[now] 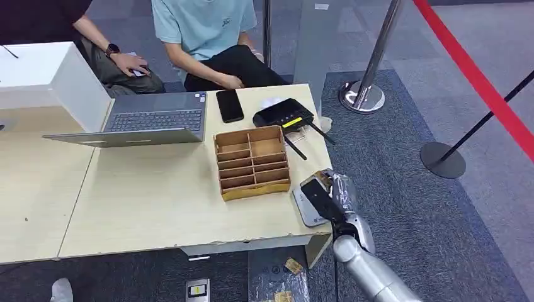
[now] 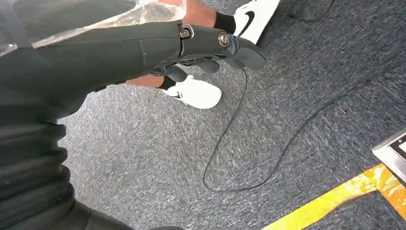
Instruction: Pass the card to the sensor for recognition and then transmit it.
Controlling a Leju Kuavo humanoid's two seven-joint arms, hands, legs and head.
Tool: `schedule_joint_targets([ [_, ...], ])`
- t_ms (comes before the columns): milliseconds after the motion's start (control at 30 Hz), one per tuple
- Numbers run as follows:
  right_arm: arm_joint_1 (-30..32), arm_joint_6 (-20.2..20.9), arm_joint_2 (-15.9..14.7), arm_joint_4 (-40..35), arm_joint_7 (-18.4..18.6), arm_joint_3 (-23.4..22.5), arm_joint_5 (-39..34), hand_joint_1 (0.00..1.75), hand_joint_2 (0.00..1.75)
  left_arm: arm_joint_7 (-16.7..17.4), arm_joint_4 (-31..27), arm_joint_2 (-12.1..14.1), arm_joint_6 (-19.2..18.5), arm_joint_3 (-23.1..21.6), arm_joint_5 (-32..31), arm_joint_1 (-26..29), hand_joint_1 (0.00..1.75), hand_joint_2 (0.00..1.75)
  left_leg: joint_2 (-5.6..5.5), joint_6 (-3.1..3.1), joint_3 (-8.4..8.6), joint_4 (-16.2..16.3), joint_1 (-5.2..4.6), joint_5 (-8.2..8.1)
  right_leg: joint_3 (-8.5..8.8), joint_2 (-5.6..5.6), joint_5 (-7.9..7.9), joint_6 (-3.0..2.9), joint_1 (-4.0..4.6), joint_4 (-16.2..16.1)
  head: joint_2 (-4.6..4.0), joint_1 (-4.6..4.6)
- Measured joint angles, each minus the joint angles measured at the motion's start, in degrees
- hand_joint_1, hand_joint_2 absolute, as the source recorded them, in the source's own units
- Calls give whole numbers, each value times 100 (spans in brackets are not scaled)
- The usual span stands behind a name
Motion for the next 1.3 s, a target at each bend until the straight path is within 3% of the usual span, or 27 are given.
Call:
schedule_joint_targets([
  [567,-42,-28,140,564,-227,-131,149,175,175,-33,0,11,7,52,24,-2,0,175,1,0,10,0,0,0,10,0,0,0,0,0,0,0],
  [1300,-289,-28,170,870,-164,-146,304,175,175,-35,0,46,-20,52,-22,-3,0,175,1,0,13,0,0,1,14,0,1,0,0,0,0,0],
])
